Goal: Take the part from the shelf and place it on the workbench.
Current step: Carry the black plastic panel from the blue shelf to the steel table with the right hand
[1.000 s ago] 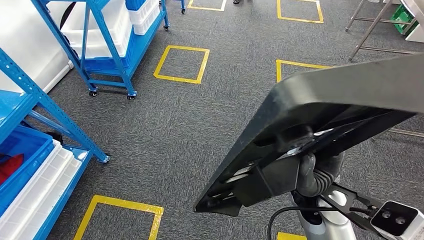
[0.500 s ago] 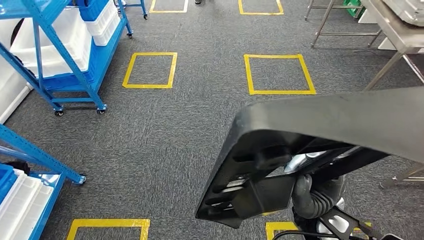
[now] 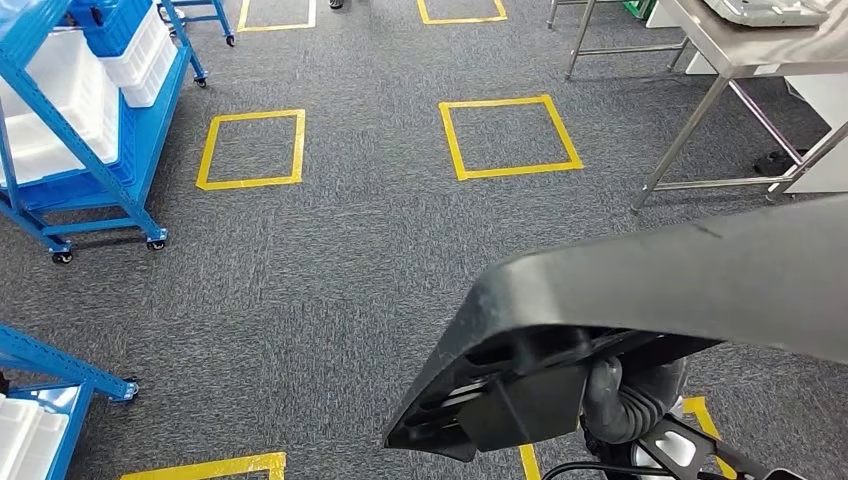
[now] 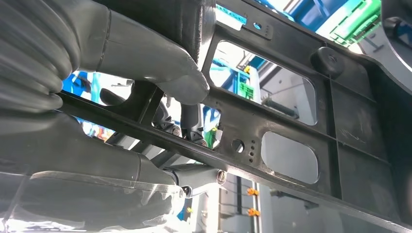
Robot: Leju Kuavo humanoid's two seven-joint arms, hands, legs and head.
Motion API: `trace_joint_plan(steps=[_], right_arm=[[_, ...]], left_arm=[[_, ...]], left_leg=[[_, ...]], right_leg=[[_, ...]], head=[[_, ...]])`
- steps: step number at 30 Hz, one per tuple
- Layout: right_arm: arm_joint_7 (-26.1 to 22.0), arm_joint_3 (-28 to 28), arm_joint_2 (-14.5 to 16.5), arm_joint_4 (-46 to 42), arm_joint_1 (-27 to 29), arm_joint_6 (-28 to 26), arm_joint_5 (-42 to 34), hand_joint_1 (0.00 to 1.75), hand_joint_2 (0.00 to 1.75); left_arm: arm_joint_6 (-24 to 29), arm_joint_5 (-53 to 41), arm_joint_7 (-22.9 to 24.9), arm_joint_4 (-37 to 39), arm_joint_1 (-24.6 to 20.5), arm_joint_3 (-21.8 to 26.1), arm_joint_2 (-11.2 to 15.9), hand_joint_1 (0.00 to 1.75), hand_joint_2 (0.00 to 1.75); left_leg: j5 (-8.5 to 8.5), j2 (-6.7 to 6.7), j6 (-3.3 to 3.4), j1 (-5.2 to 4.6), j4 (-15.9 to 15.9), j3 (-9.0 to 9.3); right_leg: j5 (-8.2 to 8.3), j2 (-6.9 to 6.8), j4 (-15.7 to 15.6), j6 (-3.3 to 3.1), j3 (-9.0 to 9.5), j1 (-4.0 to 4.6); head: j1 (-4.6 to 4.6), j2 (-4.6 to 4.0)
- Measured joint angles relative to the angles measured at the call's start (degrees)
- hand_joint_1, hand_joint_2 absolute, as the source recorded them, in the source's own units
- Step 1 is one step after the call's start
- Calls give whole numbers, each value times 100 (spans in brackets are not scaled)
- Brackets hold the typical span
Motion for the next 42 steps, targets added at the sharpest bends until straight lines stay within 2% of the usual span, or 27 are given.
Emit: trace_joint_plan(steps=[1, 3, 5, 8, 9, 10, 11, 12, 14, 16, 18, 19, 21, 23, 24, 25, 26, 27, 29, 31, 33, 35, 37, 39, 40, 41, 42], right_arm=[[0, 2, 1, 2, -15, 1, -3, 175, 175], [0, 3, 4, 3, -26, 0, -7, 175, 175], [0, 6, 10, 3, -43, 2, -7, 175, 175], [0, 14, 27, 7, -64, 4, -7, 175, 175], [1, 16, 30, 11, -64, 5, -7, 175, 175], [0, 18, 30, 17, -63, 6, -7, 175, 175], [1, 20, 31, 24, -64, 9, -8, 175, 175], [1, 22, 31, 30, -65, 14, -9, 175, 175], [2, 28, 32, 38, -89, 25, -21, 175, 175], [2, 37, 32, 42, -120, 26, -41, 175, 175], [2, 42, 30, 44, -122, 19, -58, 175, 175], [2, 42, 29, 43, -116, 12, -72, 175, 175], [0, 42, 24, 44, -122, -4, -120, 175, 175], [-2, 42, 14, 54, -130, -20, -173, 175, 175], [-2, 42, 6, 66, -130, -29, -193, 175, 175], [-2, 42, -3, 81, -127, -38, -207, 175, 175], [-1, 42, -12, 98, -126, -48, -219, 175, 175], [-1, 43, -18, 114, -125, -62, -228, 175, 175], [-2, 49, -23, 131, -128, -89, -236, 175, 175], [-2, 62, -27, 133, -130, -125, -242, 175, 175], [-2, 72, -39, 130, -117, -171, -256, 175, 175], [-2, 74, -59, 117, -94, -197, -270, 175, 175], [-2, 83, -71, 101, -81, -199, -284, 175, 175], [-2, 102, -77, 97, -68, -199, -291, 175, 175], [-2, 113, -81, 97, -57, -199, -291, 175, 175], [-2, 121, -86, 97, -49, -198, -291, 175, 175], [-2, 126, -91, 96, -44, -198, -291, 175, 175]], left_arm=[[0, 1, -4, 0, -2, 9, -4, 0, 175], [0, 2, -11, 0, -10, 24, -14, 0, 175], [1, 2, -15, 0, -9, 32, -23, 0, 175], [2, 2, -17, 0, 6, 35, -26, 0, 175], [2, 2, -17, 0, 13, 35, -26, 0, 175], [2, 8, -17, 0, 19, 35, -26, 0, 175], [2, 20, -17, 0, 22, 36, -26, 0, 175], [2, 36, -17, 0, 22, 38, -26, 0, 175], [4, 59, -15, 2, 23, 44, -26, 0, 175], [5, 50, -7, 4, 24, 44, -27, 0, 175], [0, 26, -5, 4, 14, 42, -35, 0, 175], [-5, 14, -11, 3, 7, 42, -41, 0, 175], [-14, 1, -27, 3, 1, 42, -51, 0, 175], [-7, 10, -24, 5, 17, 42, -47, 0, 175], [4, 25, -8, 8, 27, 42, -44, 0, 175], [20, 40, 16, 12, 34, 42, -41, 0, 175], [39, 57, 52, 16, 36, 42, -40, 0, 175], [57, 66, 90, 20, 35, 42, -40, 0, 175], [80, 73, 152, 22, 34, 39, -40, 0, 175], [84, 76, 156, 23, 39, 32, -36, 0, 175], [70, 77, 116, 24, 40, 26, -28, 0, 175], [50, 72, 69, 24, 35, 21, -15, 0, 175], [41, 67, 44, 24, 34, 19, -5, 0, 175], [40, 65, 40, 24, 49, 18, -3, 0, 175], [41, 65, 41, 24, 60, 18, -2, 0, 175], [42, 65, 41, 24, 67, 18, -1, 0, 175], [42, 65, 42, 24, 71, 18, 3, 0, 175]], left_leg=[[-12, 38, -32, -12, 6, 10], [-37, 109, -99, -8, 10, 22], [-186, -18, -161, 21, 193, -40], [-743, -304, -214, 47, 1276, -524], [-853, -327, -222, 49, 1622, -691], [-843, -333, -225, 51, 1770, -771], [-714, -339, -221, 54, 1674, -739], [-496, -370, -215, 60, 1348, -598], [-122, -588, -194, 86, 521, -242], [-24, -758, -161, 92, 132, -85], [-18, -691, -97, 86, 101, -77], [0, -630, -56, 90, 74, -67], [34, -501, 26, 103, 15, -50], [33, -377, 65, 76, 8, -53], [28, -310, 71, 66, 9, -56], [23, -245, 73, 60, 10, -57], [17, -185, 71, 58, 12, -56], [9, -130, 62, 58, 17, -51], [-21, -42, 18, 40, 41, -36], [-50, 44, -46, 12, 58, -20], [-68, 155, -108, 2, 54, 6], [-178, 93, -164, 26, 163, -13], [-503, -163, -199, 51, 703, -250], [-842, -312, -213, 54, 1516, -638], [-874, -329, -214, 53, 1744, -757], [-787, -336, -209, 54, 1749, -776], [-595, -352, -199, 56, 1509, -680]], right_leg=[[7, -31, -105, -24, 48, 21], [31, 92, -122, -80, 39, 31], [65, 197, -160, -152, 46, 12], [85, 357, -175, -216, 46, 11], [85, 424, -173, -222, 47, 18], [85, 494, -168, -223, 51, 23], [83, 566, -163, -221, 59, 25], [78, 636, -154, -213, 68, 23], [62, 766, -113, -178, 54, 22], [66, 880, -79, -114, 1, 17], [88, 982, -80, -38, -37, 6], [64, 950, -49, -8, -58, 8], [-152, 720, 282, 36, -218, 23], [-511, 470, 986, 64, -560, 11], [-635, 425, 1318, 79, -721, -4], [-660, 400, 1495, 92, -805, -18], [-585, 379, 1469, 101, -785, -30], [-418, 335, 1218, 106, -647, -39], [-92, 112, 430, 84, -217, -19], [5, -44, -28, 25, 16, 25], [-4, 36, -81, -43, 13, 44], [23, 152, -121, -117, 28, 28], [43, 254, -149, -183, 47, 13], [44, 381, -146, -209, 47, 21], [44, 457, -143, -212, 51, 26], [43, 536, -138, -212, 59, 28], [40, 611, -132, -207, 71, 27]], head=[[0, 0], [-1, 0], [-1, 0], [-1, 0], [-1, 0], [-1, 0], [-1, 0], [-1, 0], [1, 0], [0, 0], [0, 0], [1, 0], [1, 0], [1, 0], [1, 0], [1, 0], [1, 0], [1, 0], [1, 0], [0, 0], [-1, 0], [-1, 0], [-1, 0], [-1, 0], [-1, 0], [-1, 0], [-1, 0]])
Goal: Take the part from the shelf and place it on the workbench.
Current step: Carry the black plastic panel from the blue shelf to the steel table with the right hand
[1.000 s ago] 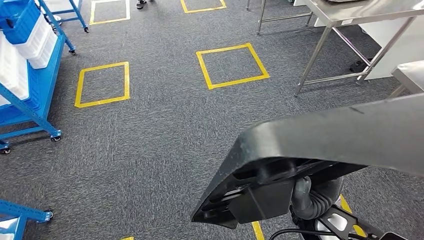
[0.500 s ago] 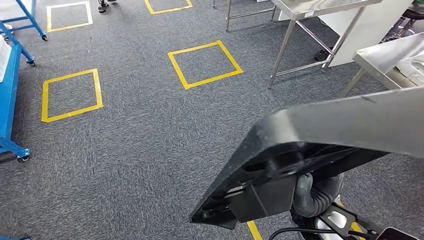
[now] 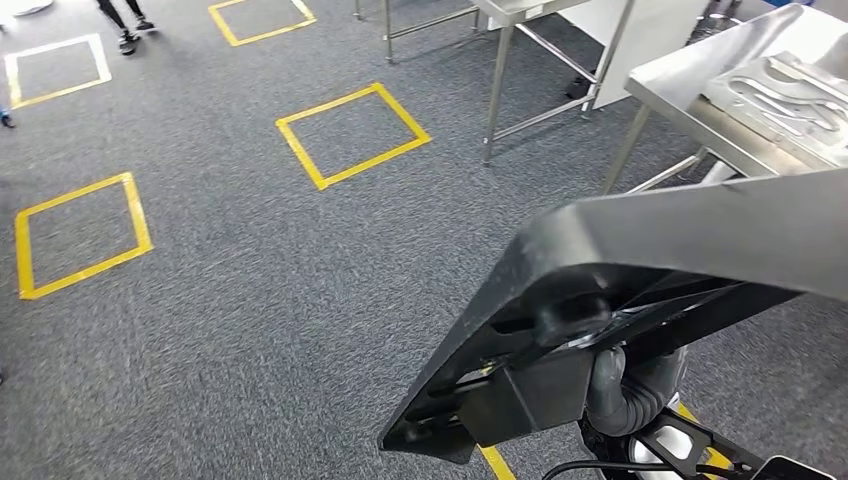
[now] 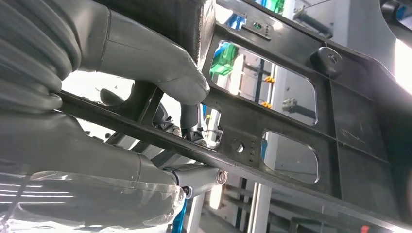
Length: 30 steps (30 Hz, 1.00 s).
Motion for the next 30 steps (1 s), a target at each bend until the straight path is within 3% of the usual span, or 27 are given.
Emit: trace_joint_plan(steps=[1, 3, 4, 6, 7, 9, 11, 12, 13, 14, 15, 17, 19, 22, 24, 26, 28, 29, 30], right_arm=[[0, 3, -5, 0, 2, 0, 0, 175, 175], [0, 6, -10, 0, 1, -1, -2, 175, 175], [0, 8, -12, -1, 4, -1, -3, 175, 175], [0, 12, -18, -4, 14, -1, -4, 175, 175], [0, 12, -24, -8, 21, -1, -4, 175, 175], [0, 13, -39, -15, 20, -2, -5, 175, 175], [0, 14, -53, -15, 20, -2, -8, 175, 175], [0, 14, -61, -14, 25, 0, -15, 175, 175], [0, 14, -70, -13, 33, 5, -28, 175, 175], [0, 14, -81, -14, 38, 13, -47, 175, 175], [0, 14, -93, -14, 41, 21, -68, 175, 175], [0, 14, -112, -15, 42, 37, -107, 175, 175], [0, 13, -122, -15, 41, 58, -146, 175, 175], [0, -4, -131, -9, 57, 107, -208, 175, 175], [0, -40, -134, -3, 72, 147, -284, 175, 175], [1, -108, -146, 14, 79, 198, -396, 175, 175], [7, -179, -174, 40, 80, 227, -495, 175, 175], [10, -213, -191, 51, 79, 228, -529, 175, 175], [13, -238, -206, 57, 77, 228, -551, 175, 175]], left_arm=[[0, 0, -1, 0, 0, 0, 8, 0, 175], [-1, -1, -1, 1, -4, 0, 26, 0, 175], [-1, -1, -1, 2, -8, 0, 31, 0, 175], [-1, -1, 0, 2, -24, 0, 32, 0, 175], [0, -1, 0, 2, -34, 0, 32, 0, 175], [0, 0, -1, 2, -43, 0, 31, 0, 175], [-1, 0, -3, 2, -29, 0, 31, 0, 175], [-3, 0, -4, 2, -21, 0, 31, 0, 175], [-11, -1, -8, 2, -15, 0, 32, 0, 175], [-25, -4, -16, 2, -14, -1, 32, 0, 175], [-43, -7, -31, 2, -17, -4, 31, 0, 175], [-77, -20, -68, 2, -25, -21, 27, 0, 175], [-94, -29, -102, 2, -29, -46, 22, 0, 175], [-96, -35, -130, 2, -53, -89, 10, 0, 175], [-85, -50, -145, 2, -52, -115, -5, 0, 175], [-73, -72, -161, 2, -42, -133, -15, 0, 175], [-68, -90, -168, 2, -32, -151, -21, 0, 175], [-68, -96, -168, 2, -28, -162, -22, 0, 175], [-68, -101, -168, 2, -28, -173, -23, 0, 175]], left_leg=[[242, -60, 15, 5, -411, 177], [525, -245, 50, 13, -1138, 498], [563, -312, 69, 10, -1321, 578], [555, -290, 120, 5, -1392, 606], [573, -240, 158, 10, -1419, 614], [608, -134, 237, 26, -1475, 633], [611, -20, 279, 14, -1489, 635], [607, 43, 284, 5, -1487, 632], [601, 104, 286, 0, -1486, 632], [594, 164, 284, -2, -1484, 634], [584, 218, 276, -3, -1483, 645], [556, 315, 241, -15, -1479, 680], [526, 393, 186, -40, -1470, 704], [485, 511, 94, -43, -1463, 733], [304, 368, 43, -18, -1231, 657], [-74, 127, 13, 2, -536, 346], [-309, 41, -4, 6, 142, 18], [-256, 28, -3, 6, 206, -25], [-90, 12, 6, 7, 24, 46]], right_leg=[[-6, 71, 8, 10, 9, -3], [-22, 192, 41, 52, -1, 4], [-24, 243, 53, 83, -18, 1], [-6, 335, 46, 157, -49, -10], [-17, 316, 58, 190, -57, -14], [-192, 96, 305, 243, -169, 0], [-561, -157, 999, 280, -500, -11], [-710, -200, 1377, 297, -689, -24], [-758, -217, 1613, 310, -811, -37], [-695, -232, 1638, 319, -829, -47], [-527, -265, 1408, 320, -717, -52], [-155, -456, 584, 289, -296, -33], [-6, -589, 72, 229, -50, 11], [12, -455, 0, 144, -51, 22], [44, -345, -41, 78, -36, -10], [59, -238, -53, 39, -35, -17], [64, -112, -47, 29, -38, -9], [64, -39, -41, 30, -35, -7], [61, 34, -32, 34, -29, -7]], head=[[0, 0], [0, 0], [0, 0], [0, 0], [1, 0], [2, 0], [2, 0], [2, 0], [2, 0], [2, 0], [2, 0], [2, 0], [2, 0], [2, 0], [1, 0], [0, 0], [0, 0], [0, 0], [0, 0]])
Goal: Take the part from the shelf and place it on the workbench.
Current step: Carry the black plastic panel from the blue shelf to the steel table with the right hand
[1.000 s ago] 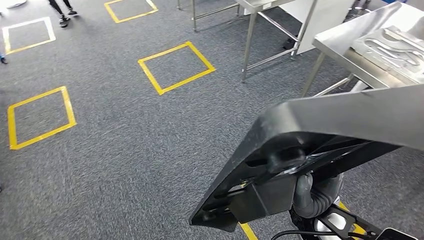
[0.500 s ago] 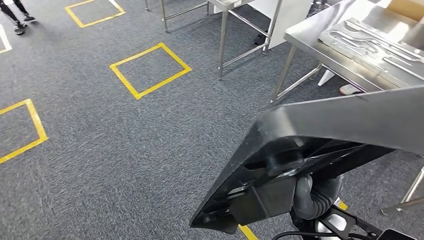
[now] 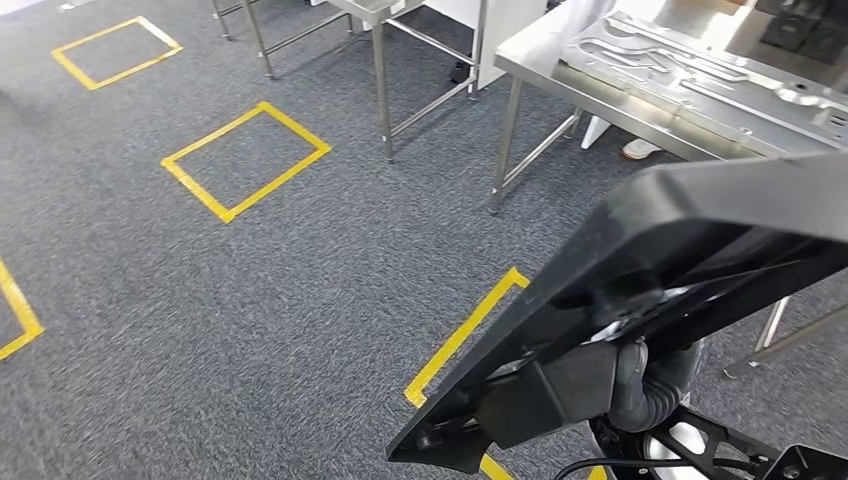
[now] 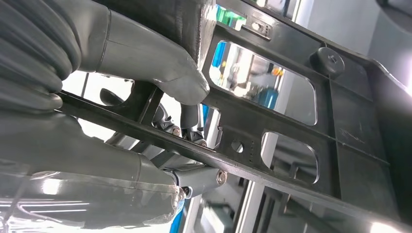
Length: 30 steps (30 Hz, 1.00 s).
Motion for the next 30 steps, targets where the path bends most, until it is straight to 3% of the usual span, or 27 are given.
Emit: trace_joint_plan(steps=[2, 3, 5, 7, 9, 11, 13, 14, 15, 16, 18, 20, 22, 24, 26, 28, 29, 30], right_arm=[[5, -35, -27, 7, -4, 5, -31, 175, 175], [8, -39, -41, 12, -8, 12, -40, 175, 175], [11, -40, -65, 31, -15, 28, -57, 175, 175], [9, -40, -91, 61, -25, 34, -91, 175, 175], [4, -40, -117, 97, -66, 20, -129, 175, 175], [1, -39, -131, 140, -114, -3, -145, 175, 175], [-2, -37, -135, 196, -127, -24, -140, 175, 175], [-4, -37, -135, 224, -127, -36, -129, 175, 175], [-7, -36, -135, 250, -132, -50, -114, 175, 175], [-9, -35, -135, 271, -142, -66, -96, 175, 175], [-10, -30, -134, 306, -190, -98, -63, 175, 175], [-7, -18, -119, 331, -253, -124, -31, 175, 175], [1, -6, -94, 358, -305, -138, 2, 175, 175], [11, 19, -59, 380, -368, -151, 27, 175, 175], [34, 70, 0, 405, -428, -168, 54, 175, 175], [72, 115, 47, 443, -447, -179, 81, 175, 175], [86, 127, 59, 462, -447, -178, 90, 175, 175], [95, 135, 66, 482, -446, -175, 93, 175, 175]], left_arm=[[-3, -5, 1, 1, -4, -19, 1, 0, 175], [-7, -3, 3, 2, -6, -27, 1, 0, 175], [-20, 9, 14, 5, -19, -49, -1, 0, 175], [-29, 35, 31, 7, -49, -67, -10, 0, 175], [-16, 77, 61, 7, -69, -71, -24, 0, 175], [8, 105, 94, 7, -59, -73, -30, 0, 175], [25, 121, 127, 7, -39, -75, -30, 0, 175], [31, 127, 148, 7, -37, -77, -30, 0, 175], [36, 132, 170, 7, -41, -80, -30, 0, 175], [37, 131, 189, 7, -49, -85, -31, 0, 175], [37, 131, 200, 7, -61, -95, -31, 0, 175], [25, 131, 187, 7, -73, -100, -27, 0, 175], [-7, 130, 164, 7, -96, -103, -18, 0, 175], [-39, 129, 146, 7, -114, -105, -4, 0, 175], [-56, 141, 139, 7, -117, -107, 8, 0, 175], [-58, 178, 138, 7, -104, -107, 14, 0, 175], [-54, 196, 137, 7, -94, -107, 16, 0, 175], [-49, 209, 134, 7, -86, -107, 17, 0, 175]], left_leg=[[426, -165, 34, 10, -777, 336], [551, -280, 52, 18, -1118, 481], [595, -416, 94, 14, -1402, 598], [622, -323, 159, 10, -1441, 606], [663, -197, 242, 25, -1491, 615], [678, -62, 285, 24, -1515, 613], [672, 76, 293, 8, -1511, 606], [666, 143, 292, 3, -1510, 607], [659, 203, 288, 0, -1509, 613], [649, 258, 278, -3, -1508, 626], [622, 351, 240, -22, -1505, 657], [596, 440, 184, -49, -1502, 678], [576, 530, 123, -60, -1508, 698], [447, 389, 63, -43, -1349, 657], [97, 126, 24, -21, -742, 398], [-211, 29, 7, -16, 25, 28], [-213, 15, 6, -16, 198, -70], [-98, 6, 10, -15, 143, -66]], right_leg=[[-13, 143, 28, 25, 6, -3], [-18, 205, 50, 50, -6, -2], [-8, 314, 69, 121, -51, -10], [12, 378, 61, 198, -86, -29], [-125, 157, 252, 244, -182, -21], [-475, -157, 890, 275, -482, -16], [-739, -253, 1598, 308, -824, -40], [-722, -268, 1711, 316, -878, -48], [-596, -289, 1576, 314, -808, -52], [-396, -337, 1219, 301, -622, -49], [-87, -557, 384, 245, -189, -7], [-17, -660, 29, 188, -25, 44], [0, -535, 12, 137, -40, 43], [32, -424, -26, 74, -28, 8], [50, -319, -47, 26, -20, -10], [51, -190, -41, 8, -23, -2], [50, -116, -35, 6, -21, 1], [49, -42, -28, 8, -15, 3]], head=[[1, 0], [1, 0], [1, 0], [1, 0], [2, 0], [2, 0], [2, 0], [2, 0], [2, 0], [2, 0], [2, 0], [2, 0], [2, 0], [1, 0], [0, 0], [0, 0], [0, 0], [0, 0]])
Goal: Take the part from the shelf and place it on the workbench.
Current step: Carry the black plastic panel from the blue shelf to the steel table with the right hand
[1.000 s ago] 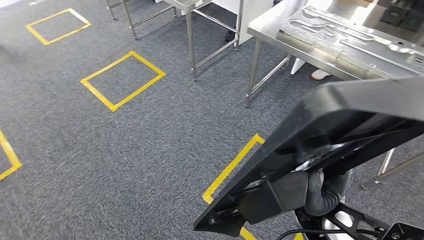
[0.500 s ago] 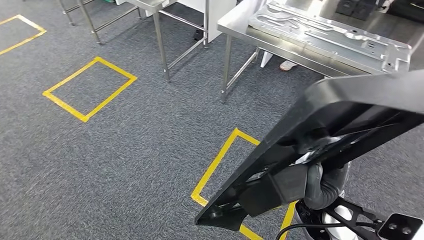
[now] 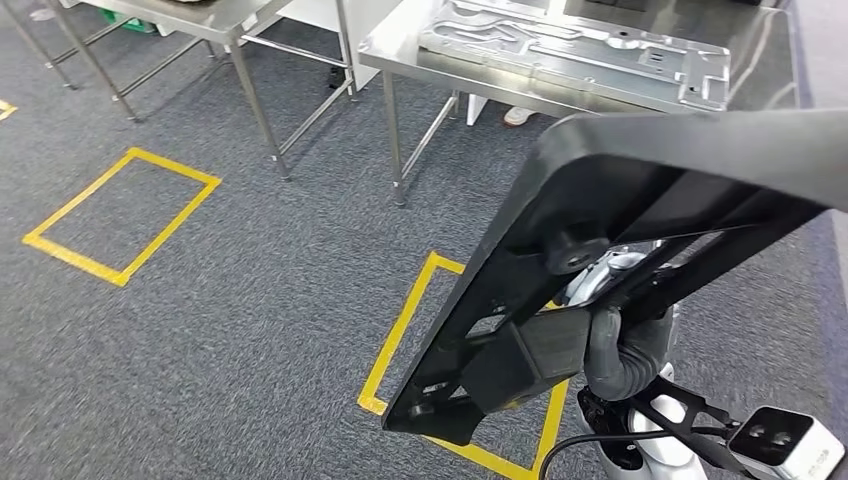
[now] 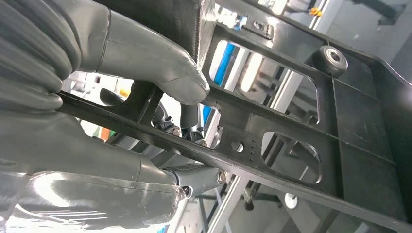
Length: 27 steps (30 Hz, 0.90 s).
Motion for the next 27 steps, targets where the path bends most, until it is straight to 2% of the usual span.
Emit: trace_joint_plan(steps=[1, 2, 4, 5, 6, 7, 8, 10, 12, 13, 14, 15, 16, 17, 19, 20, 21, 23, 24, 25, 27], right_arm=[[2, 7, 8, 16, 0, 3, 3, 175, 175], [-2, 13, 17, 28, 0, 10, 10, 175, 175], [-32, 20, 34, 51, -1, 29, 31, 175, 175], [-56, 22, 38, 64, 4, 42, 45, 175, 175], [-78, 23, 39, 81, 13, 52, 58, 175, 175], [-92, 24, 39, 96, 23, 60, 68, 175, 175], [-102, 23, 39, 109, 35, 63, 74, 175, 175], [-107, 23, 39, 131, 33, 64, 80, 175, 175], [-107, 25, 39, 157, 30, 64, 81, 175, 175], [-107, 25, 39, 173, 36, 63, 81, 175, 175], [-107, 26, 39, 189, 45, 64, 81, 175, 175], [-107, 26, 39, 202, 51, 64, 81, 175, 175], [-107, 26, 39, 210, 53, 65, 81, 175, 175], [-107, 27, 39, 216, 51, 65, 81, 175, 175], [-107, 28, 39, 217, 41, 63, 81, 175, 175], [-107, 28, 39, 218, 35, 60, 82, 175, 175], [-107, 28, 39, 219, 33, 54, 84, 175, 175], [-107, 28, 40, 221, 43, 42, 91, 175, 175], [-107, 28, 41, 221, 50, 42, 95, 175, 175], [-107, 28, 46, 221, 57, 50, 98, 175, 175], [-107, 28, 68, 222, 76, 85, 107, 175, 175]], left_arm=[[8, 7, -5, 0, 4, 0, 5, 0, 175], [19, 18, -13, 1, 6, 0, 14, 0, 175], [44, 57, -39, 5, 11, 0, 41, 0, 175], [54, 85, -56, 7, 14, 1, 52, 0, 175], [57, 105, -70, 9, 15, 1, 62, 0, 175], [59, 121, -81, 9, 12, 2, 67, 0, 175], [60, 134, -87, 9, 8, 2, 74, 0, 175], [60, 152, -96, 9, 6, 2, 86, 0, 175], [61, 168, -101, 9, 29, 2, 100, 0, 175], [61, 171, -101, 9, 43, 2, 105, 0, 175], [62, 173, -101, 10, 52, 2, 108, 0, 175], [62, 175, -101, 10, 55, 2, 110, 0, 175], [62, 179, -101, 11, 52, 2, 110, 0, 175], [62, 184, -98, 11, 47, 2, 110, 0, 175], [57, 207, -88, 11, 41, 3, 109, 0, 175], [43, 221, -79, 11, 39, 4, 109, 0, 175], [24, 235, -71, 10, 38, 5, 108, 0, 175], [-30, 262, -58, 9, 32, 8, 103, 0, 175], [-57, 279, -56, 9, 30, 9, 102, 0, 175], [-86, 296, -56, 9, 29, 10, 101, 0, 175], [-137, 327, -58, 9, 41, 13, 101, 0, 175]], left_leg=[[217, -29, 11, 3, -294, 114], [454, -115, 29, 9, -722, 287], [717, -359, 72, 23, -1408, 574], [737, -438, 96, 19, -1547, 632], [721, -444, 118, 12, -1569, 646], [735, -384, 147, 12, -1575, 650], [752, -318, 184, 20, -1600, 657], [786, -177, 256, 44, -1653, 671], [785, -39, 297, 28, -1666, 670], [780, 31, 303, 17, -1665, 668], [773, 102, 306, 8, -1663, 667], [767, 168, 303, 4, -1661, 670], [758, 229, 295, 1, -1659, 678], [746, 283, 283, -3, -1657, 694], [718, 375, 240, -25, -1653, 726], [707, 416, 213, -34, -1652, 738], [701, 462, 184, -38, -1656, 747], [676, 536, 119, -38, -1664, 776], [619, 478, 89, -33, -1610, 767], [502, 365, 65, -28, -1443, 702], [142, 92, 40, -7, -766, 388]], right_leg=[[-4, 74, 10, 6, 7, 0], [-11, 145, 23, 17, 10, -2], [-22, 271, 62, 68, -17, 2], [-19, 327, 75, 102, -40, -6], [-8, 382, 77, 141, -62, -15], [8, 443, 66, 180, -77, -22], [-2, 439, 80, 212, -91, -20], [-194, 195, 365, 264, -234, 1], [-569, -132, 1082, 303, -580, -13], [-706, -194, 1441, 321, -754, -30], [-757, -225, 1667, 333, -863, -45], [-696, -241, 1674, 339, -861, -55], [-534, -270, 1426, 334, -725, -58], [-325, -355, 989, 316, -484, -50], [-73, -573, 233, 247, -76, 2], [-38, -635, 54, 215, 11, 29], [-52, -626, 25, 188, 10, 51], [-24, -501, -12, 138, 8, 38], [-5, -440, -42, 105, 24, 19], [16, -383, -73, 74, 39, -2], [35, -264, -95, 39, 51, -18]], head=[[0, 0], [0, 0], [1, 0], [1, 0], [1, 0], [0, 0], [1, 0], [2, 0], [2, 0], [2, 0], [2, 0], [2, 0], [2, 0], [2, 0], [2, 0], [2, 0], [2, 0], [2, 0], [1, 0], [1, 0], [0, 0]])
